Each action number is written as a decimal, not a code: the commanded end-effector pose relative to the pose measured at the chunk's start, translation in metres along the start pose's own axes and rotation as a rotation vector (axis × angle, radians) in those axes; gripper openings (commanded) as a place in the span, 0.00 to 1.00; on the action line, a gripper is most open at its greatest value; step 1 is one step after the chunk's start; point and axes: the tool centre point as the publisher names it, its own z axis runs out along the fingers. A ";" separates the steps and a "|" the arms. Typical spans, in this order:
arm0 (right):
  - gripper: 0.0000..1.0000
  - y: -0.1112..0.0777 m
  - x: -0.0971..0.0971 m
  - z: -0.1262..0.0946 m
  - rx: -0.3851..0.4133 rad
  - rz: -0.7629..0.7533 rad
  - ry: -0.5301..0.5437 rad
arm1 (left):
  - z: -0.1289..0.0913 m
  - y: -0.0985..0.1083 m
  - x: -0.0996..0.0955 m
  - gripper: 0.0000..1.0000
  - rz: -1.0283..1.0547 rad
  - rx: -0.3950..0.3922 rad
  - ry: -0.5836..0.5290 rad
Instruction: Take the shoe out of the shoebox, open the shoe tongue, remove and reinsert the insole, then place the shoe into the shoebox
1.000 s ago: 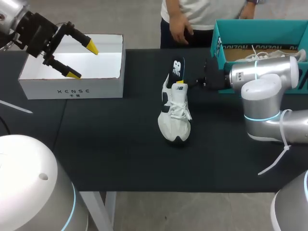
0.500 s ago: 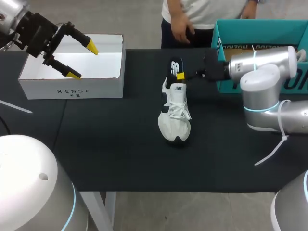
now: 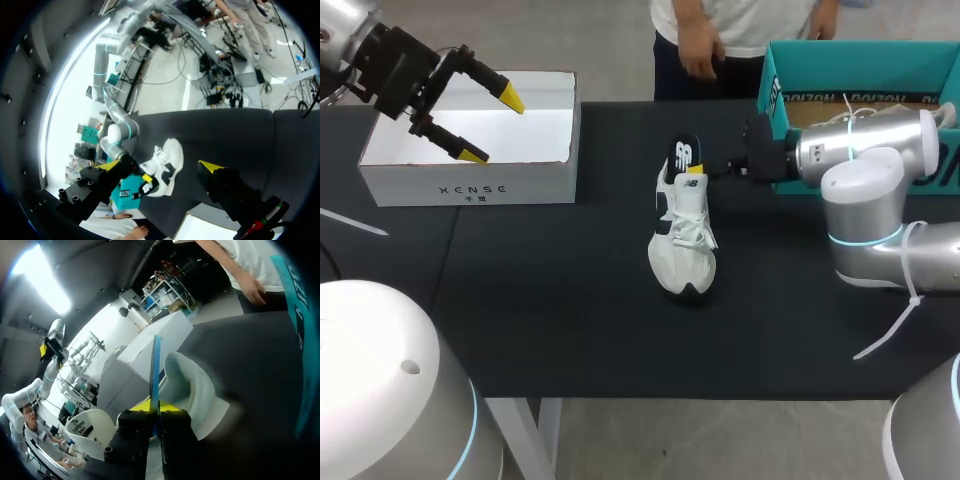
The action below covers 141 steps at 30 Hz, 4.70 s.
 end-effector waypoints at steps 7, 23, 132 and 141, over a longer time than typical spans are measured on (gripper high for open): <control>0.31 0.032 -0.007 0.002 0.012 -0.039 -0.017 | 0.000 0.000 0.000 1.00 0.000 0.000 0.004; 0.00 0.023 -0.003 0.009 0.028 -0.029 -0.001 | 0.000 0.000 0.000 1.00 0.000 0.000 0.004; 0.00 0.043 0.028 -0.021 0.244 -0.067 -0.234 | 0.000 0.000 0.000 1.00 0.000 0.000 0.004; 0.00 0.052 0.039 -0.028 0.428 -0.037 -0.407 | 0.000 0.000 0.000 1.00 0.000 0.000 0.004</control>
